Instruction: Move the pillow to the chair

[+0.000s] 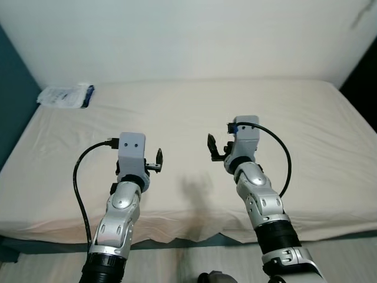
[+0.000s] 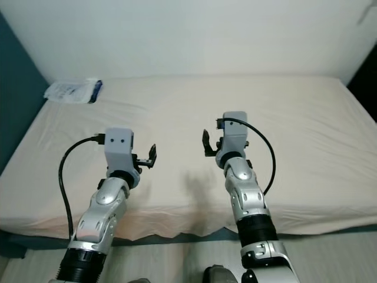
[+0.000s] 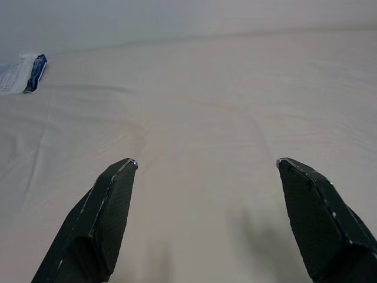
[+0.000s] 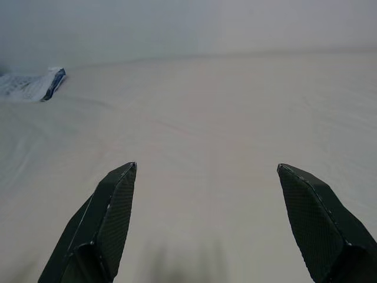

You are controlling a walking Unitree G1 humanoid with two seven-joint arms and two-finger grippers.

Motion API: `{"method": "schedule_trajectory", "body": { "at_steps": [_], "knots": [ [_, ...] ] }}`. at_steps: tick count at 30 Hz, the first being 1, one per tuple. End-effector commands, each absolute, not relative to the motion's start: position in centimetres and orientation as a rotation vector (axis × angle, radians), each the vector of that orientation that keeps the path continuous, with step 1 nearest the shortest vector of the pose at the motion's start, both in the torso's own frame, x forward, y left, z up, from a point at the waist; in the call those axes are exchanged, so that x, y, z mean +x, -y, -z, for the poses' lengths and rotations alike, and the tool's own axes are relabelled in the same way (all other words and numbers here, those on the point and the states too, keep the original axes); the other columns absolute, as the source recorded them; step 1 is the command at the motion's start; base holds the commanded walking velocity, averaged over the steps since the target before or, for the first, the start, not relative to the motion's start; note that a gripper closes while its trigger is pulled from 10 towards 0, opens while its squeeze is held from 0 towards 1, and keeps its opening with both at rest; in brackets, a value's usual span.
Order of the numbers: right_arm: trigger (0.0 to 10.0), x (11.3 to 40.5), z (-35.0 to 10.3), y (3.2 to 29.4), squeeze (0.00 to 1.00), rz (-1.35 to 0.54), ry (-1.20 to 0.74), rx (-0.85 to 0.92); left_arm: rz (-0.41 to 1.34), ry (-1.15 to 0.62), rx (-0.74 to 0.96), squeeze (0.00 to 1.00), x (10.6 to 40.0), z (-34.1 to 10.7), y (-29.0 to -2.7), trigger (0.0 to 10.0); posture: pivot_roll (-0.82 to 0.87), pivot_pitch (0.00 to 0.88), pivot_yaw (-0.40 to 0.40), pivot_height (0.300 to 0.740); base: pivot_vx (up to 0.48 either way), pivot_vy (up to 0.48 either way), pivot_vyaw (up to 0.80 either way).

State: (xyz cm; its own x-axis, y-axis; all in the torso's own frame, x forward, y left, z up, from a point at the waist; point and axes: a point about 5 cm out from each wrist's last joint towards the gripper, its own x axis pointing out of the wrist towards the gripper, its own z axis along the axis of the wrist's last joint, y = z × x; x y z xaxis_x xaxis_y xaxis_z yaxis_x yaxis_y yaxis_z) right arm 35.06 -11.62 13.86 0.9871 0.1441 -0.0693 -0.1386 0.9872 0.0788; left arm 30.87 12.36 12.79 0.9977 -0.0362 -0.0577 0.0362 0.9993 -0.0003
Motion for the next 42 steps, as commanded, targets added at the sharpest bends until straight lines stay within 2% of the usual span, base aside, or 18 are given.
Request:
{"method": "schedule_trajectory", "body": {
  "at_steps": [1, 15, 23, 25, 27, 28, 30, 31, 34, 35, 36, 37, 41, 42],
  "knots": [
    [10.0, 34.9, -13.4, 11.3, 0.0, -0.146, -0.093, 0.088, 0.033, -0.101, 0.005, 0.0, 30.6, -11.9, -12.7, 10.0, -0.01, 0.166, -0.001, 0.74, 0.0, 0.0, 0.0],
    [10.0, 35.1, -13.5, 11.4, 0.0, -0.15, -0.095, 0.084, 0.056, -0.087, -0.005, 0.0, 30.6, -12.1, -12.2, 10.0, -0.02, 0.17, -0.002, 0.74, 0.0, 0.113, 0.0],
    [10.0, 35.5, -14.9, 11.7, 0.0, -0.168, -0.008, 0.114, 0.063, -0.066, 0.004, 0.0, 31.1, -12.6, -12.0, 10.0, -0.03, 0.184, 0.0, 0.74, 0.0, 0.0, 0.0],
    [10.0, 35.7, -15.4, 11.5, 0.0, -0.194, 0.008, 0.054, 0.06, -0.06, 0.007, 0.0, 31.3, -12.7, -12.1, 10.0, -0.03, 0.183, -0.003, 0.74, 0.0, 0.0, 0.0],
    [10.0, 36.2, -16.3, 10.4, 0.0, -0.345, 0.054, -0.334, 0.01, -0.022, 0.001, 0.0, 31.9, -13.4, -13.0, 10.0, -0.05, 0.175, -0.001, 0.74, 0.0, 0.0, 0.0],
    [10.0, 36.2, -16.3, 10.4, 0.0, -0.345, 0.054, -0.334, 0.01, -0.022, 0.001, 0.0, 31.9, -13.4, -13.0, 10.0, -0.05, 0.175, -0.001, 0.74, 0.0, 0.0, 0.0],
    [10.0, 36.3, -16.0, 9.3, 0.0, -0.47, 0.071, -0.587, -0.019, -0.004, 0.0, 0.0, 32.3, -13.7, -13.6, 10.0, -0.05, 0.163, 0.009, 0.74, 0.0, 0.0, 0.0],
    [10.0, 36.3, -16.0, 9.3, 0.0, -0.47, 0.071, -0.587, -0.019, -0.004, 0.0, 0.0, 32.3, -13.7, -13.6, 10.0, -0.05, 0.163, 0.009, 0.74, 0.0, 0.0, 0.0],
    [10.0, 36.2, -14.6, 8.9, 0.0, -0.545, 0.084, -0.824, -0.015, 0.008, 0.01, 0.0, 32.6, -14.0, -13.6, 10.0, -0.04, 0.159, 0.011, 0.74, 0.0, 0.0, 0.0],
    [10.0, 36.2, -14.6, 8.9, 0.0, -0.545, 0.084, -0.824, -0.015, 0.008, 0.01, 0.0, 32.6, -14.0, -13.6, 10.0, -0.04, 0.159, 0.011, 0.74, 0.0, 0.0, 0.0],
    [10.0, 36.0, -13.7, 9.0, 0.0, -0.525, 0.131, -1.074, -0.015, 0.011, 0.011, 0.0, 32.7, -14.1, -13.6, 10.0, -0.04, 0.159, 0.013, 0.74, 0.0, 0.0, 0.0],
    [10.0, 35.8, -13.1, 9.1, 0.0, -0.518, 0.182, -1.245, -0.014, 0.013, 0.012, 0.0, 32.7, -14.2, -13.7, 10.0, -0.04, 0.159, 0.014, 0.74, 0.0, 0.0, 0.0],
    [10.0, 35.8, -13.4, 9.1, 0.0, -0.54, 0.186, -1.177, -0.01, 0.009, 0.016, 0.0, 32.7, -14.1, -13.8, 10.0, -0.05, 0.158, 0.027, 0.74, 0.0, 0.0, 0.0],
    [10.0, 35.8, -13.6, 9.1, 0.0, -0.557, 0.177, -1.112, -0.006, 0.005, 0.017, 0.0, 32.7, -13.9, -13.7, 10.0, -0.04, 0.157, 0.032, 0.74, 0.0, 0.0, 0.0]
  ]
}}
